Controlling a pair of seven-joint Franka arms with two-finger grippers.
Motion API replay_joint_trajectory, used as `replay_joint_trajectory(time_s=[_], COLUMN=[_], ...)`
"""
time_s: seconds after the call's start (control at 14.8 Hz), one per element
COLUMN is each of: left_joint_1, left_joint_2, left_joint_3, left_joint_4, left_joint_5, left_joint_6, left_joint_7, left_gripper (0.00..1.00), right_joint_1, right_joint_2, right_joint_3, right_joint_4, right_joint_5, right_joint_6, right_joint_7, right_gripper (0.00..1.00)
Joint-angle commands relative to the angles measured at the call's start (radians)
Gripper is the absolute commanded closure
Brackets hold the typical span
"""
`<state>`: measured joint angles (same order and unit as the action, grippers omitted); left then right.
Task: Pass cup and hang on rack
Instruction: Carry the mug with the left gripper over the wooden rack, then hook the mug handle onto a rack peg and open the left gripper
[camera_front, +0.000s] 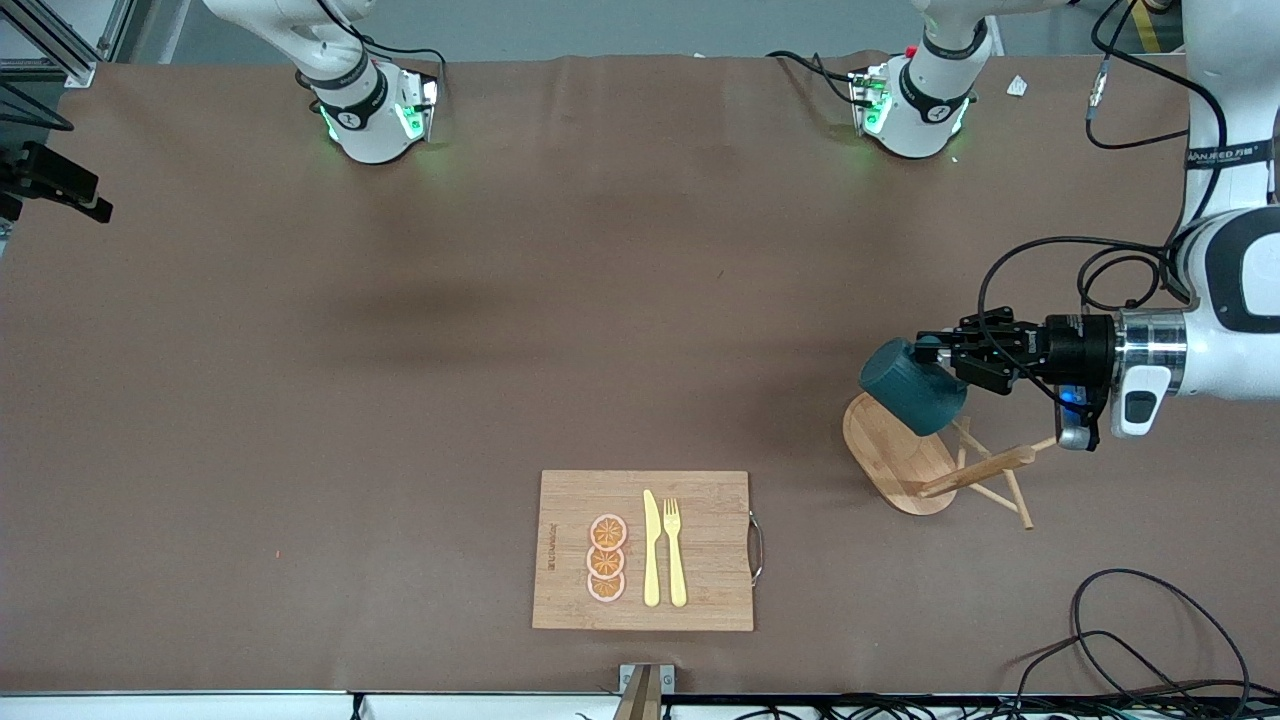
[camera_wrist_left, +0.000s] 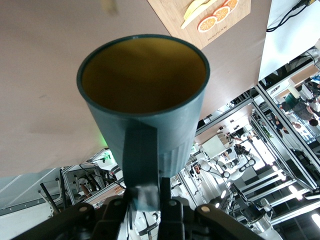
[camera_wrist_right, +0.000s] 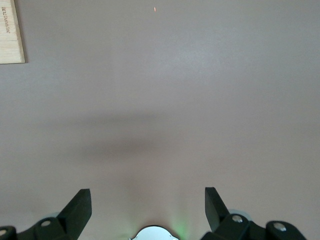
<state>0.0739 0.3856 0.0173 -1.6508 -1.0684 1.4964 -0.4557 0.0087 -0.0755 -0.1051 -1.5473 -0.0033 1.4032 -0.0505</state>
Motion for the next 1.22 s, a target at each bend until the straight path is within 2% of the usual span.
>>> replay_joint_trajectory(time_s=[0.0, 1.15], left_joint_1=[0.030, 0.164], left_joint_2=[0.019, 0.102], left_joint_3=[-0.005, -0.007], left_joint_4=[0.006, 0.023], left_joint_5=[-0.024, -0.035], left_joint_6=[-0.038, -0.070], left_joint_7=[0.058, 0.290], left_gripper=[1.00, 0.99], right_joint_1=[-0.013, -0.010], right_joint_2=[-0.020, -0.020], right_joint_3=[0.009, 0.013], right_joint_4=[-0.013, -0.014], right_joint_5=[-0.003, -0.010], right_joint_6=[0.007, 0.010], right_joint_7=[-0.012, -0.014], right_gripper=[0.00, 0.00])
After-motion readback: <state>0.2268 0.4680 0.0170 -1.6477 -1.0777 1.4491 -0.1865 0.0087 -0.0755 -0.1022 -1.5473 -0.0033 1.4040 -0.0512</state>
